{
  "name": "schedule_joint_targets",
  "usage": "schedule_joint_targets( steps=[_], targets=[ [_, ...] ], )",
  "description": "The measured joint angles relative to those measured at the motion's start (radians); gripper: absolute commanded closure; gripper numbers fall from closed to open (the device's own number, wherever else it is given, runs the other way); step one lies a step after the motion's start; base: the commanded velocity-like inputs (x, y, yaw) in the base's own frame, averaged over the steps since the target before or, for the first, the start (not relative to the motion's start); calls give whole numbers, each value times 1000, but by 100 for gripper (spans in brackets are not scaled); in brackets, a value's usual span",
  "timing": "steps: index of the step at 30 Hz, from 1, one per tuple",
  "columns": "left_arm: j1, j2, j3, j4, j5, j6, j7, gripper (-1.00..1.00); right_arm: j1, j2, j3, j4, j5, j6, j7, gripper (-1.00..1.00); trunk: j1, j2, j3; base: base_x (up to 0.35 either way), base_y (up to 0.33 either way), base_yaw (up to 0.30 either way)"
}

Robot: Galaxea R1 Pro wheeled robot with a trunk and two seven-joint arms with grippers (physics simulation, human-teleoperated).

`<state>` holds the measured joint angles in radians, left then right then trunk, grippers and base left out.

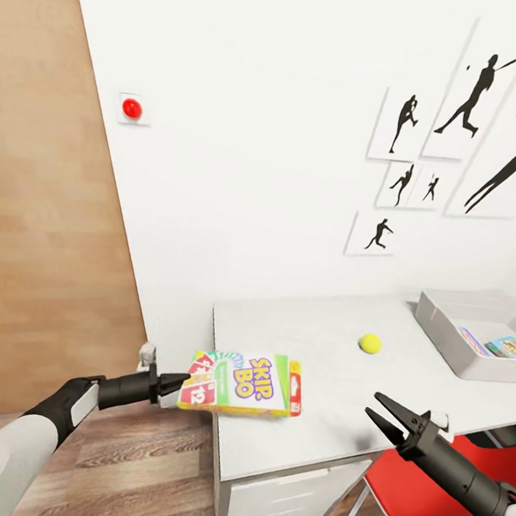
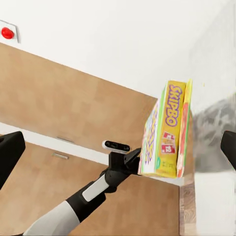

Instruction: Put all the toys in the child's room - the three board games (two on the bed and one on the table), the two jigsaw puzzles on the table, and the tennis ball on the table - inside the toy box on the table in the child's room.

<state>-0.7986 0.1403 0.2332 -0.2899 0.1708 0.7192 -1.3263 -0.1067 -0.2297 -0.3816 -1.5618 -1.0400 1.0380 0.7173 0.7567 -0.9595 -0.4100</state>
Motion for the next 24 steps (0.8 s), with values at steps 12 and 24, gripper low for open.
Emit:
schedule_joint_targets(
  steps=[12,24],
  targets=[
    [-2,59,0,-25,2,75,-62,100,0,0,-26,1,0,-4,-16,-100,-31,56,25,0,0,0],
    [-3,81,-9,-89,-1,175,-62,100,0,0,-19,0,0,-81,-11,-100,-77,140,63,0,0,0]
  ],
)
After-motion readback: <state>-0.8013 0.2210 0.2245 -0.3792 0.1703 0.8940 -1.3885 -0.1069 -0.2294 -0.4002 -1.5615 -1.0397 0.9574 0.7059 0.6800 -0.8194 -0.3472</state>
